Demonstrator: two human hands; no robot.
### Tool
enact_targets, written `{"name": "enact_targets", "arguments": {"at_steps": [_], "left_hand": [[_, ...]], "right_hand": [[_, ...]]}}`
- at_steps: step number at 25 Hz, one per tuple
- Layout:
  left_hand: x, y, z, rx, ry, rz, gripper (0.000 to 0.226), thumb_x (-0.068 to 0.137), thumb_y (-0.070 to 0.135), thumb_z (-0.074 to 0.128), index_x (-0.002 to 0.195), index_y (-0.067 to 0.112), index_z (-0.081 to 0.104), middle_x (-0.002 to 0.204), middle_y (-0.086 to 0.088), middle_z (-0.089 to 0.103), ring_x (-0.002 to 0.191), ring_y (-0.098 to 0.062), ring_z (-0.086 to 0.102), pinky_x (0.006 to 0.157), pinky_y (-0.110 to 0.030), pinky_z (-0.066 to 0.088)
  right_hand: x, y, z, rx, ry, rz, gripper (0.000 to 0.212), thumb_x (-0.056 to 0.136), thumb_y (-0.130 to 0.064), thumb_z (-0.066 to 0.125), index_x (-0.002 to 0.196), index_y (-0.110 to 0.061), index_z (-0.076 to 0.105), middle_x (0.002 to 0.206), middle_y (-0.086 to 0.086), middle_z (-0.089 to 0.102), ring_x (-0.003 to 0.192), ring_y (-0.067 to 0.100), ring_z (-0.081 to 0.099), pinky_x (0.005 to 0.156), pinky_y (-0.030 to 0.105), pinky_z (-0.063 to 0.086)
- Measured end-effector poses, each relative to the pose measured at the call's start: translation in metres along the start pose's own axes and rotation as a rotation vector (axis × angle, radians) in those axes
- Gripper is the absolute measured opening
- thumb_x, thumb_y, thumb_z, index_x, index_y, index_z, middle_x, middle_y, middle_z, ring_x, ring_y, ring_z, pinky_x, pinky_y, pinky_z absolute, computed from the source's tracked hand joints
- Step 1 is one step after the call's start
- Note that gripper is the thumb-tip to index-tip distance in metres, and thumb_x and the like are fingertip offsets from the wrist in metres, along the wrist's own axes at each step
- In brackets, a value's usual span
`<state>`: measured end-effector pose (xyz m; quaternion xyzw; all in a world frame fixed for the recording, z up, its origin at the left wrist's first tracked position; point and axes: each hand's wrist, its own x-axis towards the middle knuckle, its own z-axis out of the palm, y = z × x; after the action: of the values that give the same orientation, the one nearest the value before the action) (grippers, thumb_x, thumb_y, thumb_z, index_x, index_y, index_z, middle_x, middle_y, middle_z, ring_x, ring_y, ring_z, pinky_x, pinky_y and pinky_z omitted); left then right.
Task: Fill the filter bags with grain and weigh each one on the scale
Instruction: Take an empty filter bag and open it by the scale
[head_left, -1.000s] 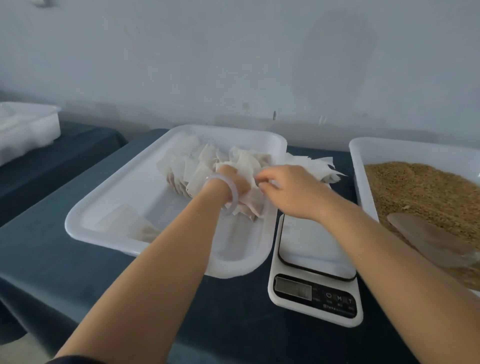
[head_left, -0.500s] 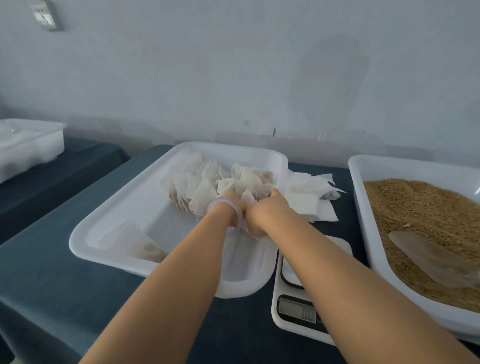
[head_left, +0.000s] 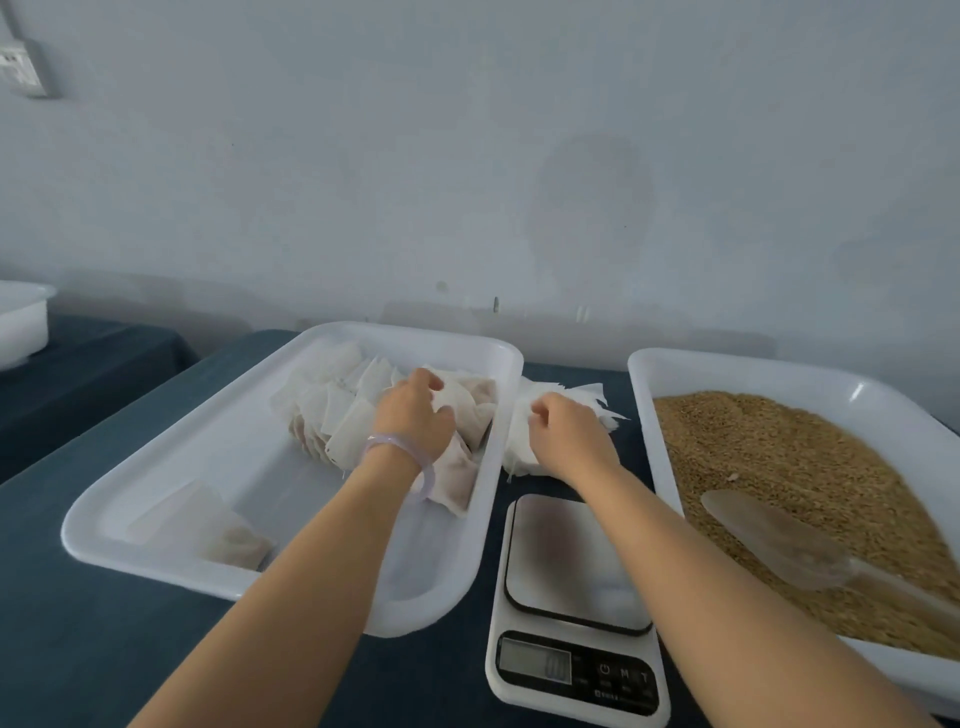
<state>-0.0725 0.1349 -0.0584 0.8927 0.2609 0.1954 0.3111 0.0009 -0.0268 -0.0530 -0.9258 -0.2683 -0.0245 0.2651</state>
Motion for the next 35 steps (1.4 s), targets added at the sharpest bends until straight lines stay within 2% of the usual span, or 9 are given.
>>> {"name": "enact_targets", "arguments": {"at_steps": [2, 4, 9, 15, 20, 24, 28, 31, 35], "left_hand": [[-0.004, 0.008, 0.004, 0.047, -0.033, 0.119, 0.025, 0.091, 0.017, 0.052, 0.115, 0.013, 0.053, 0.112, -0.004, 0.058, 0.106, -0.022, 0.053, 0.086, -0.028, 0.041], [-0.007, 0.009, 0.006, 0.123, -0.097, 0.164, 0.023, 0.092, 0.016, 0.049, 0.114, 0.014, 0.053, 0.113, -0.004, 0.058, 0.104, -0.021, 0.053, 0.088, -0.029, 0.044], [-0.012, 0.008, 0.004, 0.141, -0.175, 0.190, 0.019, 0.092, 0.020, 0.044, 0.106, 0.019, 0.056, 0.100, 0.002, 0.062, 0.096, -0.020, 0.058, 0.088, -0.035, 0.048], [-0.009, 0.005, 0.010, 0.162, -0.251, 0.181, 0.015, 0.090, 0.018, 0.048, 0.099, 0.023, 0.058, 0.100, 0.000, 0.065, 0.095, -0.020, 0.059, 0.089, -0.035, 0.049], [-0.017, 0.021, 0.002, -0.019, -0.150, 0.250, 0.019, 0.095, 0.029, 0.049, 0.108, 0.019, 0.056, 0.098, 0.006, 0.062, 0.090, -0.014, 0.058, 0.085, -0.031, 0.049], [-0.042, 0.065, -0.002, -0.246, -0.068, 0.533, 0.040, 0.091, 0.039, 0.055, 0.123, 0.014, 0.053, 0.110, 0.010, 0.051, 0.109, -0.011, 0.052, 0.092, -0.024, 0.042], [-0.038, 0.117, 0.005, -0.643, -0.551, 0.020, 0.102, 0.064, 0.051, 0.079, 0.144, 0.011, 0.028, 0.128, 0.001, 0.051, 0.115, -0.019, 0.055, 0.094, -0.034, 0.047], [-0.041, 0.118, 0.024, -0.919, -0.641, -0.224, 0.079, 0.077, 0.007, 0.075, 0.143, 0.003, 0.031, 0.122, -0.017, 0.056, 0.095, -0.026, 0.064, 0.082, -0.039, 0.054], [-0.042, 0.098, 0.038, -1.063, -0.750, -0.326, 0.047, 0.081, 0.013, 0.071, 0.123, 0.006, 0.054, 0.108, -0.017, 0.066, 0.088, -0.028, 0.068, 0.070, -0.035, 0.057]], "right_hand": [[0.006, 0.019, 0.008, -0.319, -0.290, 0.072, 0.030, 0.095, -0.014, 0.042, 0.123, -0.008, 0.053, 0.124, 0.011, 0.056, 0.112, 0.029, 0.052, 0.086, 0.032, 0.042], [0.008, 0.024, 0.022, -0.428, -0.382, 0.069, 0.031, 0.093, -0.014, 0.045, 0.122, -0.009, 0.051, 0.127, 0.012, 0.053, 0.114, 0.029, 0.051, 0.089, 0.033, 0.041], [0.011, 0.023, 0.040, -0.524, -0.171, 0.030, 0.024, 0.090, -0.009, 0.050, 0.113, -0.012, 0.058, 0.117, 0.007, 0.060, 0.108, 0.024, 0.056, 0.081, 0.030, 0.044], [0.015, 0.001, 0.020, -0.448, -0.255, 0.159, 0.016, 0.091, -0.017, 0.050, 0.103, -0.012, 0.060, 0.107, 0.007, 0.058, 0.100, 0.027, 0.055, 0.075, 0.032, 0.040], [-0.001, 0.014, -0.050, -0.083, 0.030, 0.043, 0.035, 0.088, -0.014, 0.045, 0.054, -0.013, 0.039, 0.054, 0.004, 0.041, 0.050, 0.022, 0.038, 0.048, 0.027, 0.027], [-0.040, 0.044, -0.097, 0.485, 0.003, 0.067, 0.019, 0.089, -0.024, 0.062, 0.074, -0.019, 0.073, 0.074, -0.004, 0.071, 0.071, 0.012, 0.065, 0.064, 0.026, 0.047], [-0.053, 0.060, -0.097, 0.945, -0.069, 0.106, 0.019, 0.089, -0.020, 0.061, 0.079, -0.016, 0.076, 0.084, 0.006, 0.073, 0.077, 0.017, 0.068, 0.072, 0.032, 0.054], [-0.054, 0.063, -0.088, 1.136, -0.017, 0.132, 0.019, 0.093, -0.012, 0.054, 0.088, -0.009, 0.072, 0.093, 0.012, 0.069, 0.081, 0.018, 0.064, 0.069, 0.030, 0.054], [-0.054, 0.066, -0.084, 1.298, -0.015, 0.121, 0.022, 0.094, -0.009, 0.051, 0.087, -0.008, 0.072, 0.091, 0.012, 0.069, 0.083, 0.020, 0.064, 0.075, 0.036, 0.053]]}}
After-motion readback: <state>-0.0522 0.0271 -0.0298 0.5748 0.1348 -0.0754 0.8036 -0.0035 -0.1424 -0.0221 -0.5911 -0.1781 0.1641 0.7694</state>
